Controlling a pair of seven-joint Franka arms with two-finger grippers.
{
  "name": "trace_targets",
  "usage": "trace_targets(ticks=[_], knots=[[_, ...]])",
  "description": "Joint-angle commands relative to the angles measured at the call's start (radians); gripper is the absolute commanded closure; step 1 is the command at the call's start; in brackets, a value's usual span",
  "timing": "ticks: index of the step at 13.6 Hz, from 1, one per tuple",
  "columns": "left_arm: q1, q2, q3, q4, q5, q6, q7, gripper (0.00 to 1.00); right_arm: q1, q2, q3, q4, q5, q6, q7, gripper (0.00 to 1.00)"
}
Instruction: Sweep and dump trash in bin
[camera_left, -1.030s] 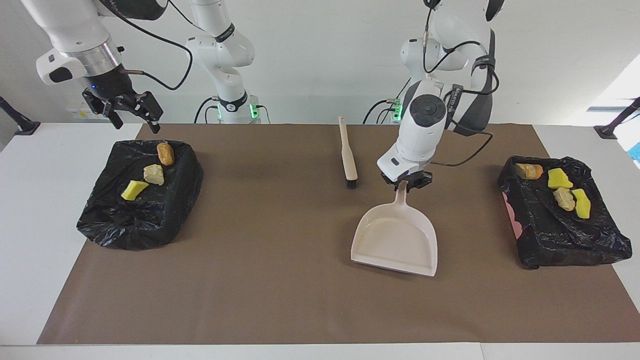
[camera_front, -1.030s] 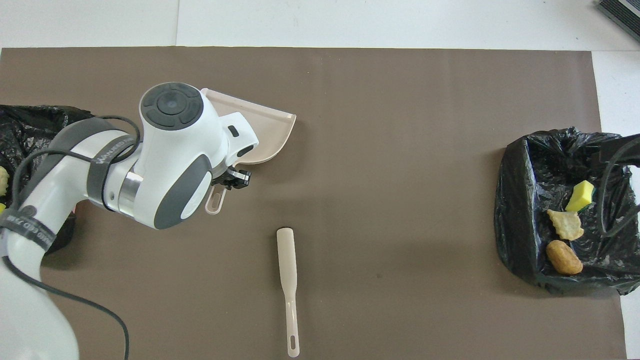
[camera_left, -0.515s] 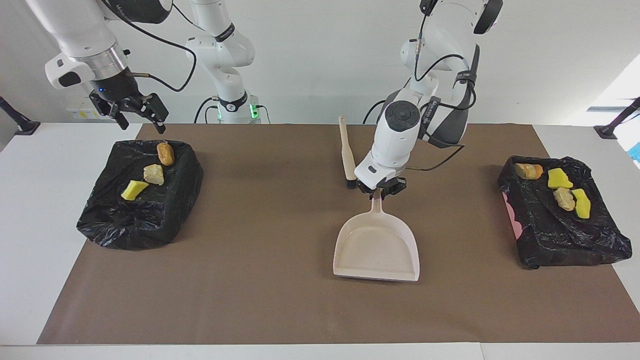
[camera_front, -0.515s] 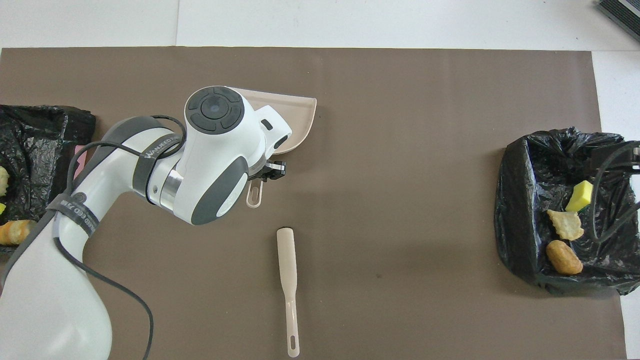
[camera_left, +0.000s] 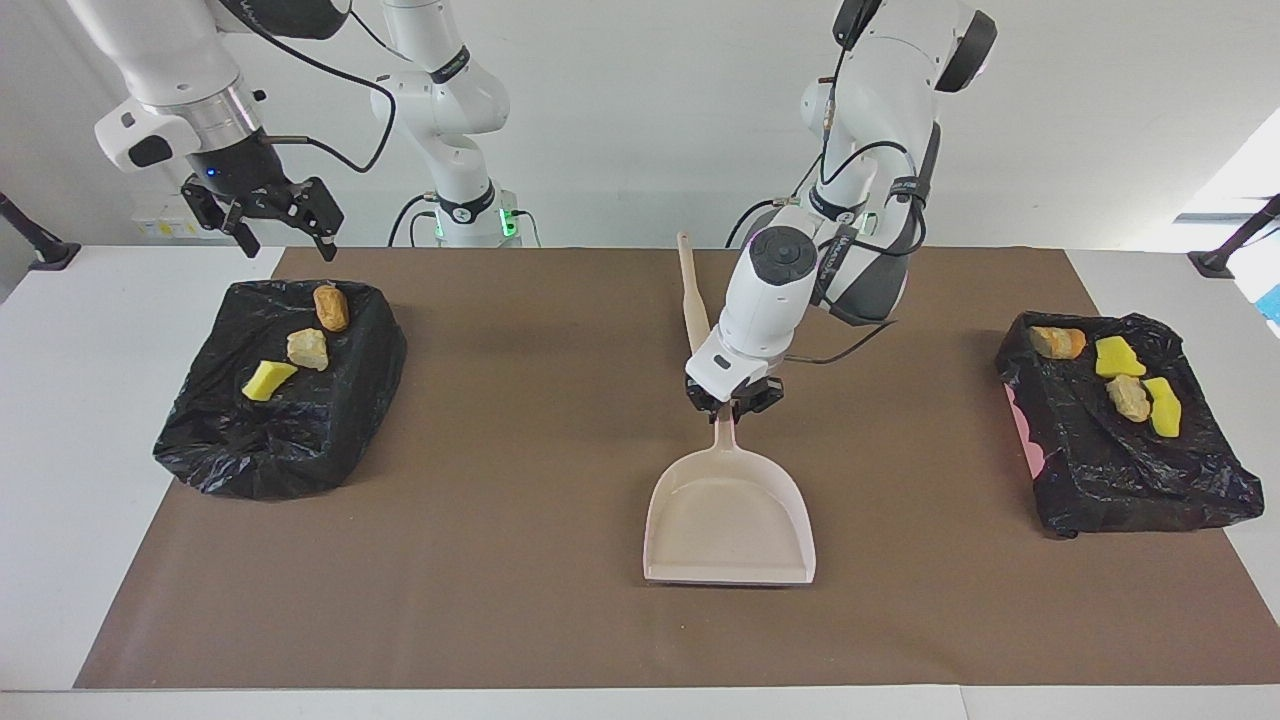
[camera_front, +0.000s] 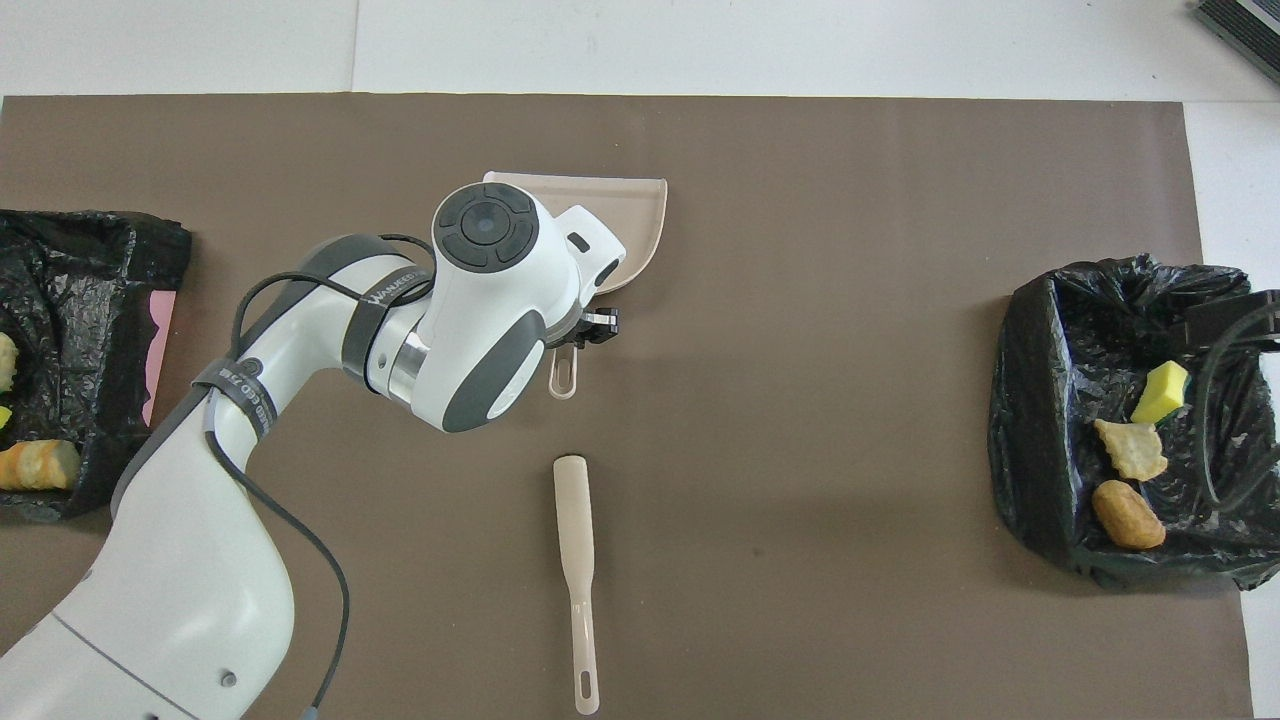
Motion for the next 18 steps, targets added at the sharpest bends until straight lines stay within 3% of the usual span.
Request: trace_targets(ticks=[1,2,3,4,5,6,11,15,18], knots=[[-0.017,0.018,0.014,0.040,0.007,-0.005,-0.028,1.00,-0.005,0.041,0.008,0.072,-0.020,-0.041,-0.024,0.00],[-0.013,0.016,0.016,0.040,0.007,-0.004,-0.028,0.84,-0.005,0.029,0.008,0.057,-0.017,-0.030,-0.021,0.00],[-0.012,0.015,0.017,0.040,0.008,-0.010,-0.028,0.59,-0.006,0.025,0.007,0.051,-0.017,-0.030,-0.026,0.00],[-0.012,0.012,0.019,0.038,0.013,-0.012,-0.028,0.26,-0.006,0.027,0.007,0.051,-0.014,-0.032,-0.027,0.00],[-0.007,0.004,0.021,0.035,0.029,-0.015,-0.026,0.05,-0.005,0.025,0.008,0.051,-0.009,-0.033,-0.027,0.00],[-0.007,-0.005,0.021,0.027,0.045,-0.019,-0.028,0.00,-0.003,0.025,0.008,0.051,-0.002,-0.032,-0.029,0.00],[0.049,-0.177,0.042,-0.034,0.048,-0.091,0.056,0.00,-0.005,0.025,0.008,0.051,-0.002,-0.032,-0.027,0.00],[0.048,-0.348,0.169,-0.065,0.027,-0.231,0.282,0.00,-0.005,0.025,0.008,0.051,-0.002,-0.033,-0.027,0.00],[0.045,-0.459,0.287,-0.051,-0.093,-0.341,0.386,0.00,-0.005,0.025,0.008,0.051,-0.002,-0.032,-0.027,0.00]])
